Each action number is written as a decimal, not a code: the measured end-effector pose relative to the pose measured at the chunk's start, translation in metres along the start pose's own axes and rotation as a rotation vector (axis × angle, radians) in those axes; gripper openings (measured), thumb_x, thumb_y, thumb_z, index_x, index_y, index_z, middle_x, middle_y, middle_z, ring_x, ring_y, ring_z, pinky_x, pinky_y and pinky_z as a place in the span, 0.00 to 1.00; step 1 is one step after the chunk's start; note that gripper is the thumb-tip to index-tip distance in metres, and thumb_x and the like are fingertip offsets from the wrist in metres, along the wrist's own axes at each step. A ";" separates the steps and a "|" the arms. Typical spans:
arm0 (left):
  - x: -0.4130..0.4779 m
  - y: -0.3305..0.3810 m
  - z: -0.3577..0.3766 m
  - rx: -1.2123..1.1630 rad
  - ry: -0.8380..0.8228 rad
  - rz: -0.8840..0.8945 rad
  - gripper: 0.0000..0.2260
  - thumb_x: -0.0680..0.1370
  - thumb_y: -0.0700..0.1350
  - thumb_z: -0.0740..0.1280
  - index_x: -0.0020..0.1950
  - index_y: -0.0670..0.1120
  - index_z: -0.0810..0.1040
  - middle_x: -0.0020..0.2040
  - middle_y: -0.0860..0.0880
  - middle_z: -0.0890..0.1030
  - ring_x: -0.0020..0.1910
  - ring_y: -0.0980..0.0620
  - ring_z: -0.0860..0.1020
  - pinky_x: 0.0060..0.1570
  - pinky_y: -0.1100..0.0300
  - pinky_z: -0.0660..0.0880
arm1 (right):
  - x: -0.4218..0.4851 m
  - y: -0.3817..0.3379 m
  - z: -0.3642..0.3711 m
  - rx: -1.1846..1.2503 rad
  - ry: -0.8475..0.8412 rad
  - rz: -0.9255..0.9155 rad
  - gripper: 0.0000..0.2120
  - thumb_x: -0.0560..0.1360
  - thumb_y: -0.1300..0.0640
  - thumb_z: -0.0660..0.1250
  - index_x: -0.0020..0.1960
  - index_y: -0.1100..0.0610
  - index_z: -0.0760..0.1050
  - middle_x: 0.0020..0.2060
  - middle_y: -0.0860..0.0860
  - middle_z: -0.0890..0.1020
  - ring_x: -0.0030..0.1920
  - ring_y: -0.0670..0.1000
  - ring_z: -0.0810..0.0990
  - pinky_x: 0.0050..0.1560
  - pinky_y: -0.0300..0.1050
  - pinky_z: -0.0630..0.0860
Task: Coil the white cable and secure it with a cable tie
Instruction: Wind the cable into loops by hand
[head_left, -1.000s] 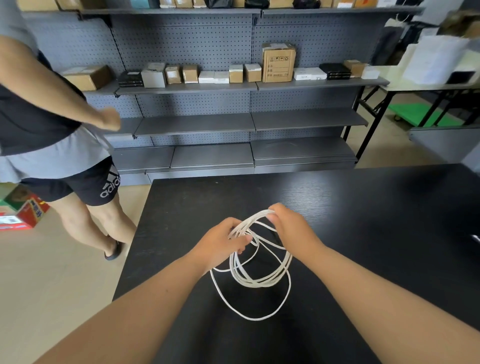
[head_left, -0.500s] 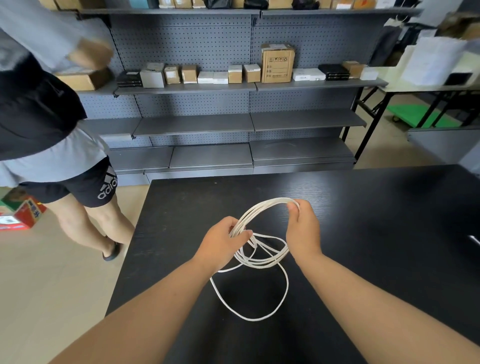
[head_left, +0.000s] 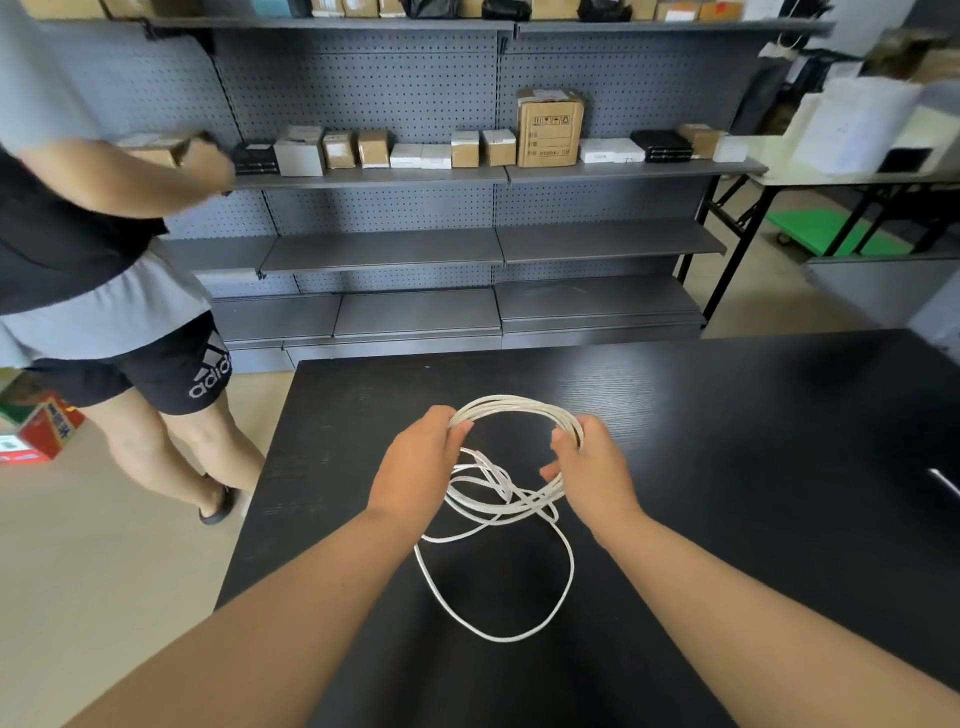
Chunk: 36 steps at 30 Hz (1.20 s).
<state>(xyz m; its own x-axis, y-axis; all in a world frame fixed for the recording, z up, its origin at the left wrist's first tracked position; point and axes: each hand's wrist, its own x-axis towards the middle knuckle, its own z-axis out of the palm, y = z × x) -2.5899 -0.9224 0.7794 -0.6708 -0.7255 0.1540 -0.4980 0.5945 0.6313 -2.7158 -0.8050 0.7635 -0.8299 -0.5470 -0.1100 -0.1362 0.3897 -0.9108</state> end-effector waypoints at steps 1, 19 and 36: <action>0.002 0.000 -0.003 0.027 -0.017 0.024 0.14 0.81 0.52 0.55 0.51 0.43 0.72 0.39 0.45 0.78 0.40 0.43 0.77 0.41 0.51 0.73 | 0.001 -0.001 -0.003 -0.037 -0.036 -0.026 0.06 0.79 0.56 0.57 0.56 0.54 0.68 0.44 0.50 0.78 0.36 0.49 0.81 0.32 0.38 0.71; 0.010 -0.005 -0.012 -0.064 -0.355 0.018 0.07 0.78 0.53 0.63 0.51 0.51 0.72 0.47 0.52 0.80 0.47 0.52 0.78 0.49 0.57 0.74 | 0.003 -0.024 -0.016 -0.575 -0.179 -0.394 0.08 0.81 0.53 0.53 0.51 0.56 0.67 0.38 0.50 0.72 0.39 0.55 0.69 0.39 0.45 0.64; -0.007 0.020 0.013 -0.412 -0.040 -0.099 0.06 0.79 0.52 0.60 0.51 0.52 0.74 0.43 0.48 0.82 0.41 0.49 0.78 0.43 0.57 0.74 | -0.002 -0.022 -0.007 0.067 0.308 -0.078 0.08 0.81 0.56 0.54 0.44 0.57 0.65 0.32 0.46 0.67 0.32 0.44 0.65 0.33 0.37 0.63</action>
<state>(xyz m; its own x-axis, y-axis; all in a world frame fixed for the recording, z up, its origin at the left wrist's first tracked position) -2.6022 -0.9013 0.7811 -0.6558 -0.7531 0.0531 -0.3049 0.3285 0.8939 -2.7151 -0.8077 0.7864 -0.9444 -0.3197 0.0771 -0.1781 0.3001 -0.9371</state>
